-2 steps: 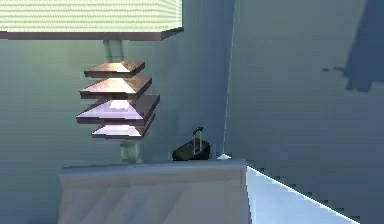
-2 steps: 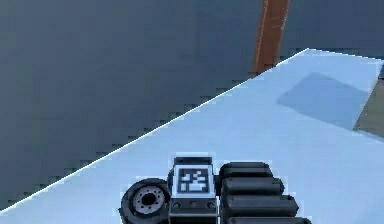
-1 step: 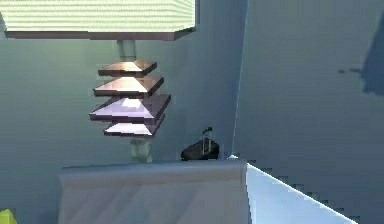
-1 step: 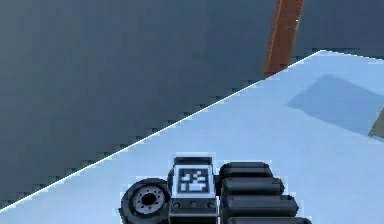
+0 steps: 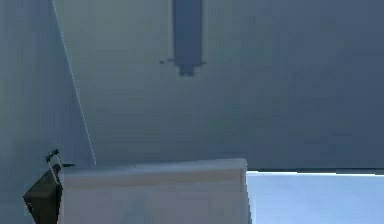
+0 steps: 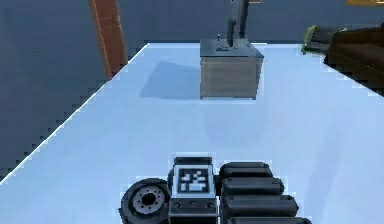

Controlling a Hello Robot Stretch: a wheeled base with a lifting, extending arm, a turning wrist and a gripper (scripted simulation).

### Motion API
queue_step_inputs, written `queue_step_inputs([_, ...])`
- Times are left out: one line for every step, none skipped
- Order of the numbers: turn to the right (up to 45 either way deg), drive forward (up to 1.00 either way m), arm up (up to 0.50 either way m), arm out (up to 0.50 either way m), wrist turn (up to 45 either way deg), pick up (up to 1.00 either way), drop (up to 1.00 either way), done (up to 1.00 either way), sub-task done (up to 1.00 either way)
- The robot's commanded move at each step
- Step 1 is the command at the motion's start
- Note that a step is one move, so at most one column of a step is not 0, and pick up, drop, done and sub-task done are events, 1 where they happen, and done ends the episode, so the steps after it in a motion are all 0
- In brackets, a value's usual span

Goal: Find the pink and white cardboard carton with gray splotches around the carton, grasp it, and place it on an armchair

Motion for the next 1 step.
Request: queue_step_inputs([12.0, 0.00, 0.00, 0.00, 0.0, 0.00, 0.00, 0.00, 0.00])
